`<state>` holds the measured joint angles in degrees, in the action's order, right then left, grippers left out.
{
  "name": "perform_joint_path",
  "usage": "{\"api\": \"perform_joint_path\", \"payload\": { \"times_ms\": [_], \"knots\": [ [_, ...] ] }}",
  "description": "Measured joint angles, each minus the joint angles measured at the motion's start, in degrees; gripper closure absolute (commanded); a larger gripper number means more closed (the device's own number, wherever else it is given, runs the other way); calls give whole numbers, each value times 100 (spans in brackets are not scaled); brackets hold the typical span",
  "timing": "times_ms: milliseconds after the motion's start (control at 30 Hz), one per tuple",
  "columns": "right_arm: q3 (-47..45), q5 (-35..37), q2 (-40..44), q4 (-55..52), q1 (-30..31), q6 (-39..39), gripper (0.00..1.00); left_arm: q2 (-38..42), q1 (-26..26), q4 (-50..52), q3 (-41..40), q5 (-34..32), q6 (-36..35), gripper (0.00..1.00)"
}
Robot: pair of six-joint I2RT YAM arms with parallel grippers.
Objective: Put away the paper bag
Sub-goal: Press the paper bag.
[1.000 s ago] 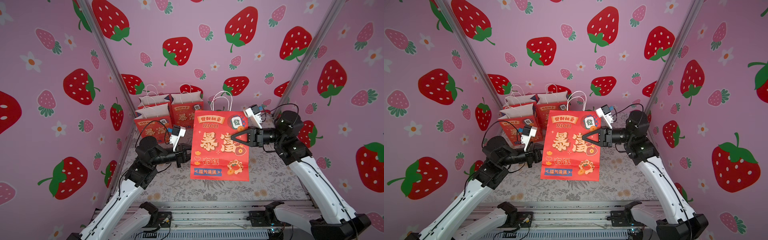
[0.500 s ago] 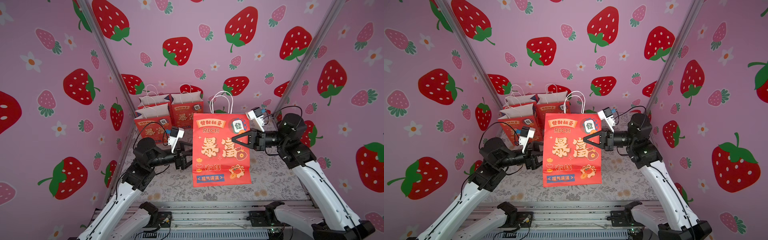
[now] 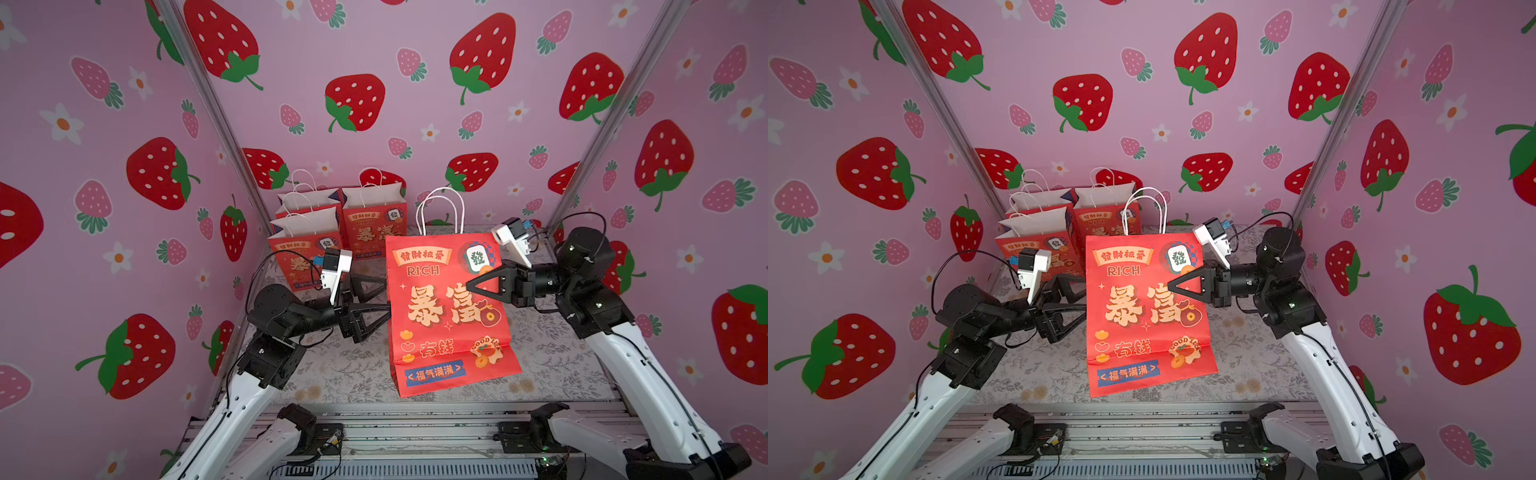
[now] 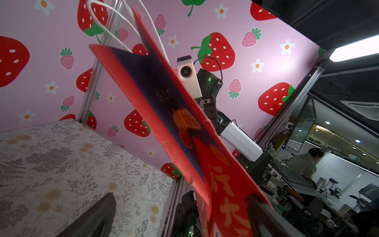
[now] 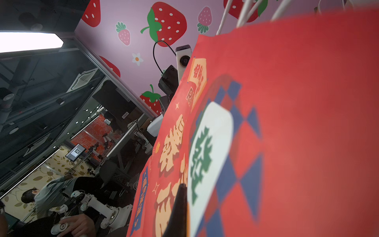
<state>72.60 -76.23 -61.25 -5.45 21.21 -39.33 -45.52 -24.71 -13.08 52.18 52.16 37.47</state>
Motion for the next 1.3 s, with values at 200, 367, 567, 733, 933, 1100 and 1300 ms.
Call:
{"api": "perform_joint_path", "payload": {
  "times_ms": [200, 367, 567, 733, 933, 1100, 1300],
  "knots": [
    [0, -114, 118, -4, -55, 17, 100, 42, 81, -85, 0, -17, 173, 1],
    [0, -107, 166, -7, -260, 15, 100, 127, 188, -138, -4, 0, 238, 1],
    [7, -35, 153, -15, -334, 15, 100, 90, 225, -514, -63, 83, 509, 1],
    [-4, -35, 136, 140, -332, -114, 100, -26, 221, -667, -68, 208, 595, 1],
    [-24, 31, 136, 315, -321, -243, 100, -621, -33, -570, -68, 398, 520, 1],
    [-17, 256, 118, 24, -321, -24, 100, -787, -323, -98, -39, 411, 205, 6],
    [-17, 439, 101, -299, -321, 238, 100, -898, -426, 140, 136, 455, -59, 37]
  ]
}}
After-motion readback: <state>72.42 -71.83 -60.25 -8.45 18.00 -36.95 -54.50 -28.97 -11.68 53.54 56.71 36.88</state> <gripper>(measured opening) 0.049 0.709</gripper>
